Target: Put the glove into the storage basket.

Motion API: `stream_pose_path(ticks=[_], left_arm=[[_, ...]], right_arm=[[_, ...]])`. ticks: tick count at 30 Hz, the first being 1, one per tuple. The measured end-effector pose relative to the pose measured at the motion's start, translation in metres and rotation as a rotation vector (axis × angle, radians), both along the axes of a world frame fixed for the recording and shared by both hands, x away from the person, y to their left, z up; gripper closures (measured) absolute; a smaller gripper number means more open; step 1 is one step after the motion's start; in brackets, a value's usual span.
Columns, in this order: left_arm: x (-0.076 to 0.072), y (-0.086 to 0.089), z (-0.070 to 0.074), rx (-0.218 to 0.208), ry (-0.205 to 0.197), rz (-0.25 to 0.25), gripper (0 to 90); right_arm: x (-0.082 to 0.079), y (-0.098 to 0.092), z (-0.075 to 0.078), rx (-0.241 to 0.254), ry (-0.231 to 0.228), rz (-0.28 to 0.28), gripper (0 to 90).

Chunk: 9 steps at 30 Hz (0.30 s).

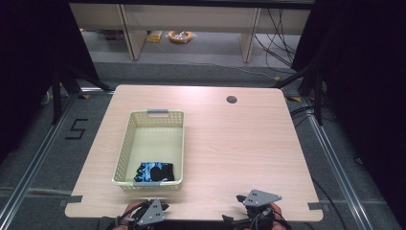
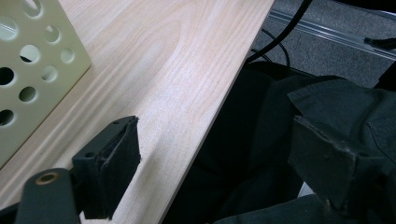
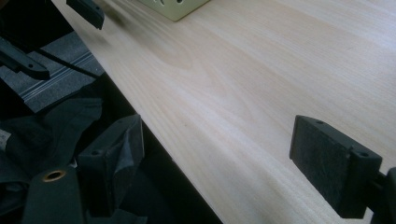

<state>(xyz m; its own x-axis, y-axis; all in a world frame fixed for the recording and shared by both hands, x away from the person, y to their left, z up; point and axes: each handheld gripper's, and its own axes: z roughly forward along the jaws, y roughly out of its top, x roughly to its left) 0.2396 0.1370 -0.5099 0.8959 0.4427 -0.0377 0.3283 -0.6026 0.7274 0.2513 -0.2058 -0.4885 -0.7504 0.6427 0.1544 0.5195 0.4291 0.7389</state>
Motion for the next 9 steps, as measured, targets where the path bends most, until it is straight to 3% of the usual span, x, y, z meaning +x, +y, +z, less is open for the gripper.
stream_pose_path(ticks=[9], left_arm=[[0.0002,-0.0004,0.0,-0.017,0.01,0.01,16.1]], right_arm=[[0.0009,0.0015,-0.0017,-0.017,0.003,0.007,18.5]])
